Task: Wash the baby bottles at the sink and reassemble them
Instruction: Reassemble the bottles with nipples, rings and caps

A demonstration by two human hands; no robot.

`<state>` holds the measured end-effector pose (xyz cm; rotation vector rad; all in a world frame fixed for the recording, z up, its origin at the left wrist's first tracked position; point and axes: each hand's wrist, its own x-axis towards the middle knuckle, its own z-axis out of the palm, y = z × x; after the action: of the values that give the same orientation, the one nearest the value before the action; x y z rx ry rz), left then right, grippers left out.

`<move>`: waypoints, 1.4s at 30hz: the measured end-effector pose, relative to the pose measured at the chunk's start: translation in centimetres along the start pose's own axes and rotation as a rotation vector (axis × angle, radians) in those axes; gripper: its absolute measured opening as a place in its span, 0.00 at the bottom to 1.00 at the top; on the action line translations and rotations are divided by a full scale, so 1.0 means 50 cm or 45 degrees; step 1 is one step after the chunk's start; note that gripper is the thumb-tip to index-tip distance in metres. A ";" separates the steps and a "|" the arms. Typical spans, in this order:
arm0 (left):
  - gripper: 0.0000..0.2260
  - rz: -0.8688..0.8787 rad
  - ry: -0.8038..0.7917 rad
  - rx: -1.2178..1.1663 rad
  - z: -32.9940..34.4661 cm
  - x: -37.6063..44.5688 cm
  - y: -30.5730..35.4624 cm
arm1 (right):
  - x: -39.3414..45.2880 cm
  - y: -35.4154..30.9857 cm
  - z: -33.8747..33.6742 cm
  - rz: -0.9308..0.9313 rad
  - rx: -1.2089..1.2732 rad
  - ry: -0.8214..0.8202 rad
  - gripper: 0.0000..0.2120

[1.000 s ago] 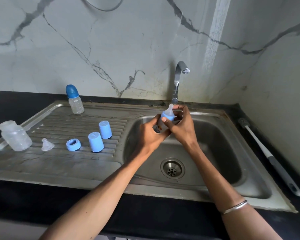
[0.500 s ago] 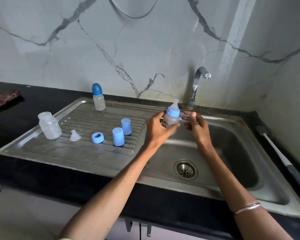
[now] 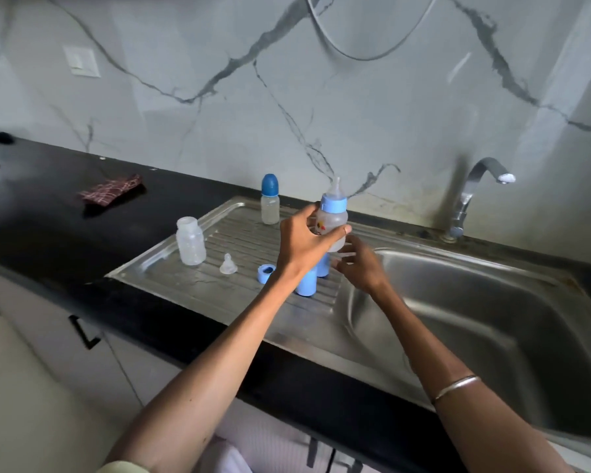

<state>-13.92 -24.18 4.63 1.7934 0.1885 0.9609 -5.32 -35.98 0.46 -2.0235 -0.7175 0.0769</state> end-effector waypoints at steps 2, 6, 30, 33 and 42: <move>0.17 -0.003 0.014 0.011 -0.027 0.013 -0.015 | 0.022 -0.004 0.021 -0.008 -0.061 -0.045 0.24; 0.19 -0.007 0.062 0.055 -0.064 0.028 -0.045 | 0.051 0.000 0.040 -0.021 -0.131 -0.087 0.27; 0.17 0.046 -0.169 -0.067 0.115 -0.025 -0.027 | -0.015 -0.001 -0.227 -0.076 0.214 0.455 0.18; 0.17 0.030 -0.254 -0.061 0.162 -0.042 -0.027 | -0.039 0.007 -0.275 -0.082 0.288 0.535 0.17; 0.16 0.024 -0.452 -0.084 0.278 -0.092 -0.033 | -0.096 0.023 -0.346 -0.184 0.471 0.656 0.13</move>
<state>-7.00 -35.89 -1.01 1.8736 -0.0824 0.6390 -3.03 -52.23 7.83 -1.5394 -0.4733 -0.3600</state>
